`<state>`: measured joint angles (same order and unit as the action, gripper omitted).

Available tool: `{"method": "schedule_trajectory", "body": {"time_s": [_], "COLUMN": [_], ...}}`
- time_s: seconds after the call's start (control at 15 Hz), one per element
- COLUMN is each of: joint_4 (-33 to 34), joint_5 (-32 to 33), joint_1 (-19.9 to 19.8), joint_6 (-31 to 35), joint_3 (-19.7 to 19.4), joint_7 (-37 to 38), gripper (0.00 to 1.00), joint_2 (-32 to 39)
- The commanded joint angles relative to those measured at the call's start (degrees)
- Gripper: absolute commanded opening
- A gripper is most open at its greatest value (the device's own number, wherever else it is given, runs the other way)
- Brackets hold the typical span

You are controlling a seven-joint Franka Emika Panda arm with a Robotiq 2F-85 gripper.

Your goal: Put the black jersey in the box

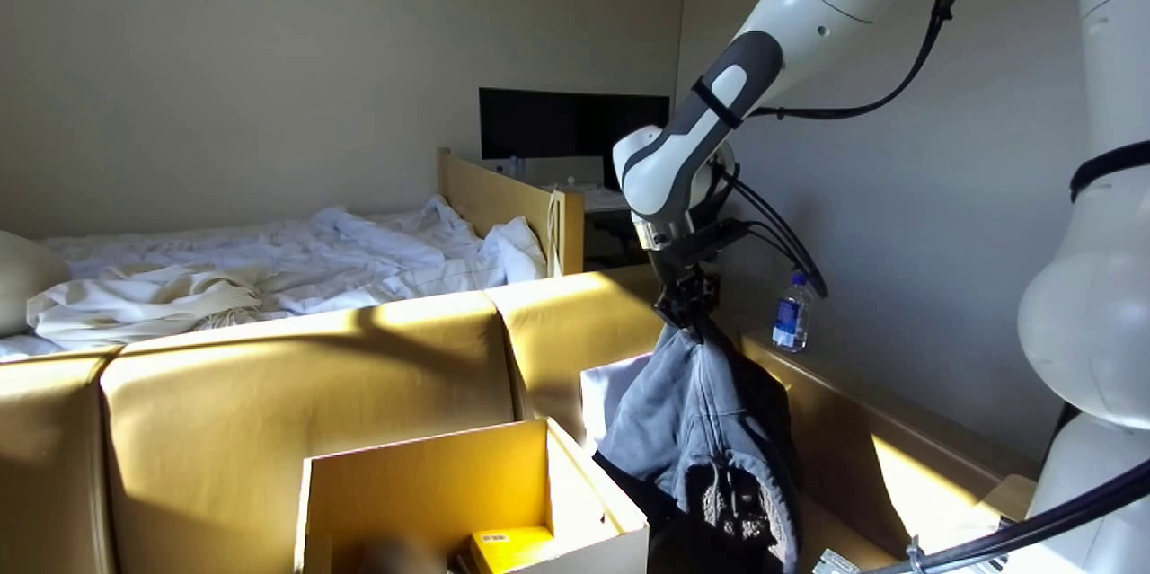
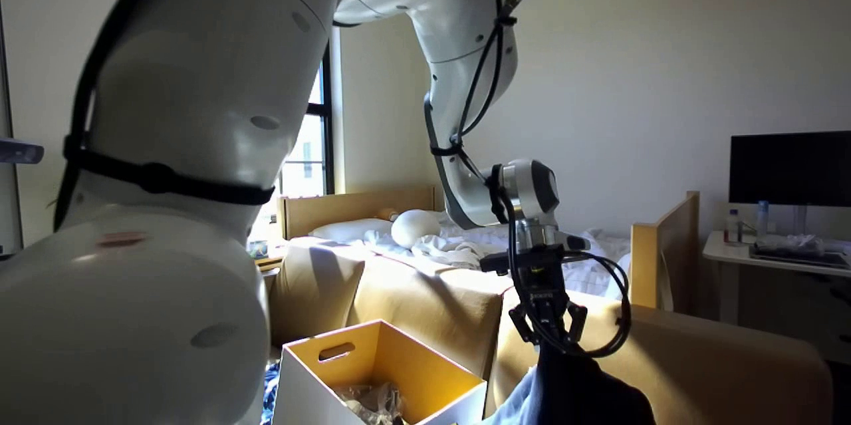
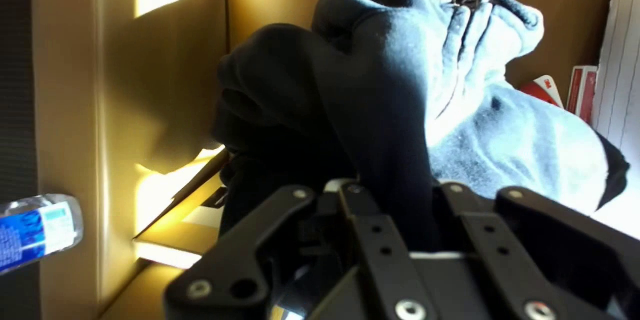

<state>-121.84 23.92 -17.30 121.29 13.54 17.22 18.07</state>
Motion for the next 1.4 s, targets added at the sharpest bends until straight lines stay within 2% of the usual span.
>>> {"method": "schedule_trajectory", "body": {"time_s": [0.0,0.27,0.33,0.47,0.67,0.87,1.07,1.2,1.33], "joint_4": [-0.09,-0.47,-0.46,2.67,8.99,18.26,26.68,29.65,33.27], "joint_5": [-2.65,-2.91,-2.94,0.25,4.72,10.9,15.87,18.34,23.13], "joint_1": [8.46,9.6,9.56,11.61,14.78,17.01,18.55,20.11,23.13], "joint_6": [0.75,2.47,2.73,2.7,2.22,-0.46,-0.48,-1.46,-6.18], "joint_3": [-8.43,-9.93,-10.06,-12.93,-16.96,-19.57,-19.96,-19.29,-18.9], "joint_7": [-1.48,-1.55,-1.57,-2.44,-4.58,-7.06,-8.67,-8.63,-7.81], "gripper": [0.16,0.16,0.06,0.06,0.05,0.05,0.05,0.05,0.06], "joint_2": [-0.75,1.83,2.12,1.94,1.2,2.3,3.94,3.34,3.34]}}
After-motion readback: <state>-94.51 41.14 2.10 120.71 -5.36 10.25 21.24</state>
